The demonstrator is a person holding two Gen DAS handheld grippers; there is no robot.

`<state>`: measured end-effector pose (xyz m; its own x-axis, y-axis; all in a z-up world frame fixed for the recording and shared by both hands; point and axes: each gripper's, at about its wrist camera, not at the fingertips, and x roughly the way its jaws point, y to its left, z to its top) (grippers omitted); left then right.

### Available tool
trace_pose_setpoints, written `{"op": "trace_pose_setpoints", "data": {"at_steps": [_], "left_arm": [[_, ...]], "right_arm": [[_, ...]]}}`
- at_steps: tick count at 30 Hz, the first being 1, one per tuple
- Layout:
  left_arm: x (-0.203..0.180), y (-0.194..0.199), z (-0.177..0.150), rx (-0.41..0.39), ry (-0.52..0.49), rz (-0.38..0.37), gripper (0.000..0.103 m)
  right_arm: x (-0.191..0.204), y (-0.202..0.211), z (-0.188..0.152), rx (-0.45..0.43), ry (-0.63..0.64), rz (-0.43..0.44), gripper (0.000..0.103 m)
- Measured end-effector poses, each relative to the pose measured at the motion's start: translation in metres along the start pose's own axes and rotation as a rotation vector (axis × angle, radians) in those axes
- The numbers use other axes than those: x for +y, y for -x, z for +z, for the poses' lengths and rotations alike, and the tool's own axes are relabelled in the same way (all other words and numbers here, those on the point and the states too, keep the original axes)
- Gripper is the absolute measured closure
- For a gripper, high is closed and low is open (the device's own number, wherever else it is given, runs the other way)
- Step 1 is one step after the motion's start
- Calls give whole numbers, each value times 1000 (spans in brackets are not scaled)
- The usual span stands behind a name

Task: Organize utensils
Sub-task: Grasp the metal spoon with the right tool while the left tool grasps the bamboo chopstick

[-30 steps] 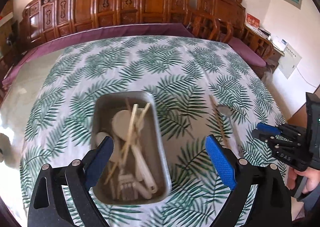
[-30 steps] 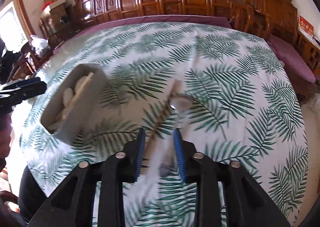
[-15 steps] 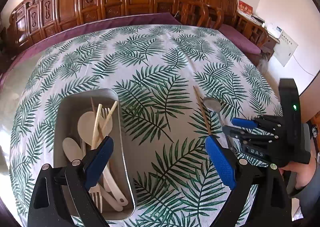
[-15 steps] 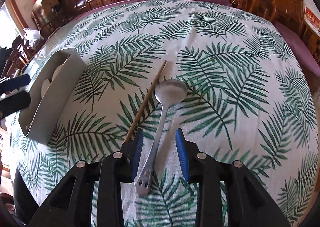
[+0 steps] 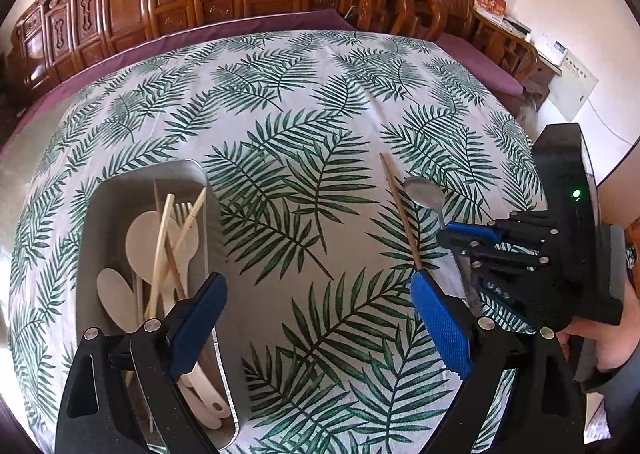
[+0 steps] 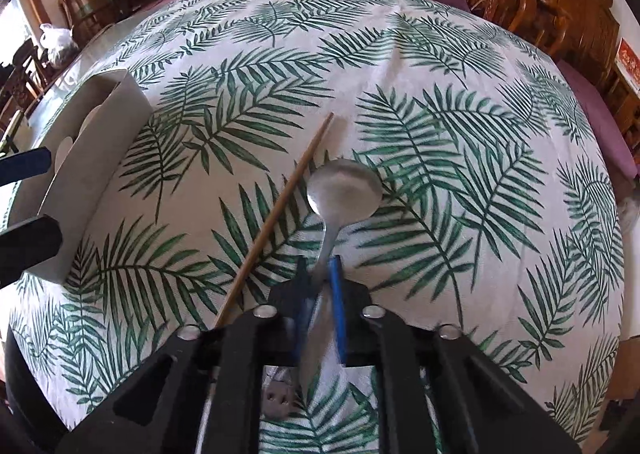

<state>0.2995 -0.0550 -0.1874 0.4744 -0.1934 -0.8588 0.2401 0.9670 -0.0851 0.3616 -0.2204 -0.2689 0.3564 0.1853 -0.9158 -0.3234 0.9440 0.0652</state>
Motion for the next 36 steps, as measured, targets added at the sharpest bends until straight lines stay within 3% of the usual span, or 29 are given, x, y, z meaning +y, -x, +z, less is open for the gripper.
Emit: {"op": "trace_pose_setpoints", "data": {"at_steps": [10, 21, 26, 30, 36], "left_arm": [[-27, -35, -4, 63, -32, -19, 14], [-69, -70, 0, 122, -119, 19, 16], [-84, -81, -2, 156, -165, 45, 36], [-84, -82, 0, 145, -133, 39, 46], [-76, -79, 4, 132, -82, 46, 87]], "right_arm": [[-27, 18, -25, -14, -63, 10, 96], [-50, 49, -48, -72, -103, 4, 96], [-56, 56, -49, -86, -106, 2, 96], [-56, 61, -51, -94, -108, 5, 96], [-51, 64, -54, -94, -106, 8, 96]]}}
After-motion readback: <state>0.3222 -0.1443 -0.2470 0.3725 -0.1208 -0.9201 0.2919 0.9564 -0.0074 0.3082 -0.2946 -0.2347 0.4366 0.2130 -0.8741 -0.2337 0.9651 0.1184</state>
